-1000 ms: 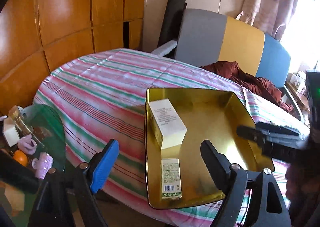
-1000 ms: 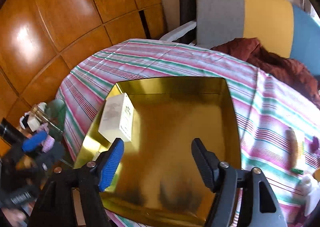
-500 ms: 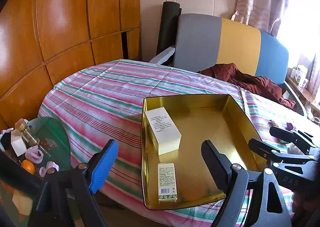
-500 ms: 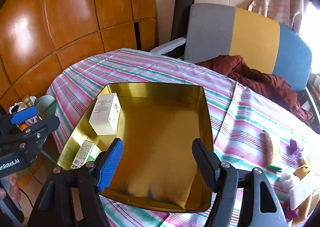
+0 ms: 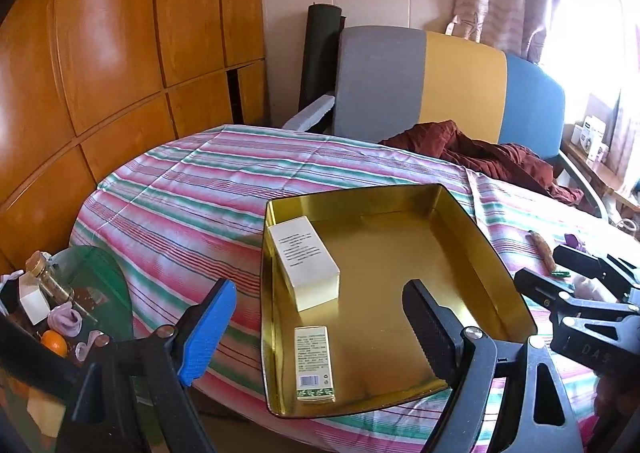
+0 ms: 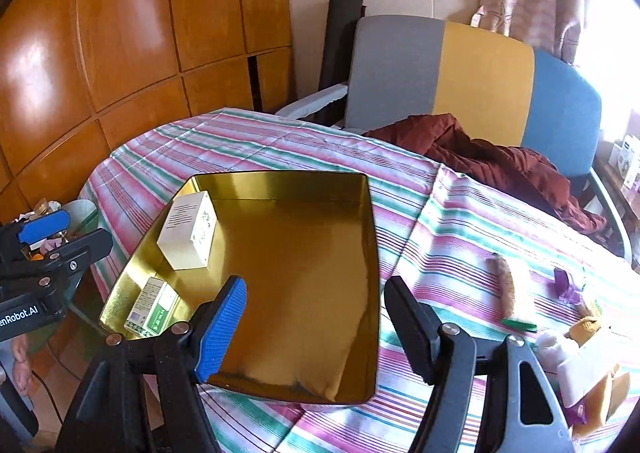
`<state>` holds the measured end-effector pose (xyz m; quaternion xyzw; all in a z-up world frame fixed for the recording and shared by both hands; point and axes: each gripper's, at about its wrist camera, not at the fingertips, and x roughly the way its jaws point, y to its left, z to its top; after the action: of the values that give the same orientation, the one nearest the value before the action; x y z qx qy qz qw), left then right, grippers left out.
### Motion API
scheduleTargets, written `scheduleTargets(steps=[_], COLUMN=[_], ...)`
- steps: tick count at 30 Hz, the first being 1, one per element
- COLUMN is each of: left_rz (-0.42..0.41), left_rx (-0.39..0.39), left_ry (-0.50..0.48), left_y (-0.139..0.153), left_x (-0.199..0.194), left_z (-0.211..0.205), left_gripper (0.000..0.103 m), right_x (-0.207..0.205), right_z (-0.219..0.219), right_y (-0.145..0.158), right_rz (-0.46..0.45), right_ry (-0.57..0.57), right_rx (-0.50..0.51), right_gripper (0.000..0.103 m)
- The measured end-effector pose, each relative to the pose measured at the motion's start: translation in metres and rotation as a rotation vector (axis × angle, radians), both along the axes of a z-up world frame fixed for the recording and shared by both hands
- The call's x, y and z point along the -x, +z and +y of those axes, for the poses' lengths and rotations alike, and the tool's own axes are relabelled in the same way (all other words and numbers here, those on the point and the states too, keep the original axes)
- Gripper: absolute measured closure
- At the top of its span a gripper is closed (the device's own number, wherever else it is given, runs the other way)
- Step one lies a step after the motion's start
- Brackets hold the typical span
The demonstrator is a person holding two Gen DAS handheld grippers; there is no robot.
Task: Organize objects
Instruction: 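Withdraw both grippers from the tray toward the item pile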
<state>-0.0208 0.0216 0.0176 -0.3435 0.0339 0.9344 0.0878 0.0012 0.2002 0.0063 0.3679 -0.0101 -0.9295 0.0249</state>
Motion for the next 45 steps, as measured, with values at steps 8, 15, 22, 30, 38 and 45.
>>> scheduleTargets(steps=[8, 15, 22, 30, 38, 45], left_rz=[-0.001, -0.001, 0.004, -0.002, -0.033, -0.104], left_rx=[0.014, 0.025, 0.038, 0.049, 0.041, 0.022], left_ry=[-0.039, -0.09, -0.18, -0.317, -0.539, -0.708], left_y=[0.001, 0.001, 0.003, 0.002, -0.004, -0.017], left_x=[-0.003, -0.004, -0.005, -0.007, -0.017, -0.028], left_z=[0.017, 0.037, 0.067, 0.113, 0.176, 0.228], left_gripper=[0.017, 0.017, 0.017, 0.017, 0.017, 0.018], right_x=[-0.013, -0.029, -0.052, -0.083, -0.127, -0.169], right_z=[0.027, 0.059, 0.101, 0.155, 0.22, 0.27], right_y=[-0.001, -0.002, -0.001, 0.004, 0.005, -0.003], right_rz=[0.001, -0.002, -0.004, -0.01, -0.051, -0.118], right_ry=[-0.071, -0.155, -0.271, -0.418, -0.615, -0.752], right_rx=[-0.002, -0.006, -0.017, -0.031, -0.024, 0.018], right_gripper=[0.03, 0.03, 0.03, 0.03, 0.03, 0.03])
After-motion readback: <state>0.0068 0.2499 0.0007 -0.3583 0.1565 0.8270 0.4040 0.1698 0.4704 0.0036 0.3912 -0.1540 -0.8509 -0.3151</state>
